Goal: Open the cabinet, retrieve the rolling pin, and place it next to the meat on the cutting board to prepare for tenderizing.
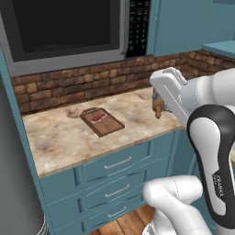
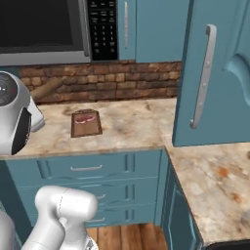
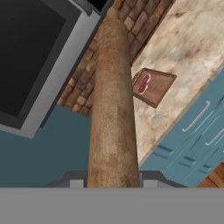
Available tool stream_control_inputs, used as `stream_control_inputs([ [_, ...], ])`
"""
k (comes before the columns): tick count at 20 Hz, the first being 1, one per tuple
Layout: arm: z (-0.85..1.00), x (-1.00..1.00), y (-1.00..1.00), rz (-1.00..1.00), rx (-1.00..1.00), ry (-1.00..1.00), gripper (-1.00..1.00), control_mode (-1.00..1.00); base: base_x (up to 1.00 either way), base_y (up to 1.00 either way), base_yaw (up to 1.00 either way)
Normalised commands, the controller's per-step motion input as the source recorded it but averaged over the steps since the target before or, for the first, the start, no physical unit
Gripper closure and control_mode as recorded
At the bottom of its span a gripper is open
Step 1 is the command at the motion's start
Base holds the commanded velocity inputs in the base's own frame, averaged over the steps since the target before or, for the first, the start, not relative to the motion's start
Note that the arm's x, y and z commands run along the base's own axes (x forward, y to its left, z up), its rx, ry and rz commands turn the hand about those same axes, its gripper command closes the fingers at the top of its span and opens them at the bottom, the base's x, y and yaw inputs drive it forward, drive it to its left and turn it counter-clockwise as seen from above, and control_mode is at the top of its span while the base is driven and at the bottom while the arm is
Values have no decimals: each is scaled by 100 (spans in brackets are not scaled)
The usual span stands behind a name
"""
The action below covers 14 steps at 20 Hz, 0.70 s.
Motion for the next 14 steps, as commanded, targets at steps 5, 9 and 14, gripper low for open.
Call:
stream_control_inputs([
  [5,0,0,0,0,0,0,100,100,15,0,26],
  [9,0,0,0,0,0,0,100,100,42,-20,22],
  [14,0,0,0,0,0,0,100,100,50,-24,22],
])
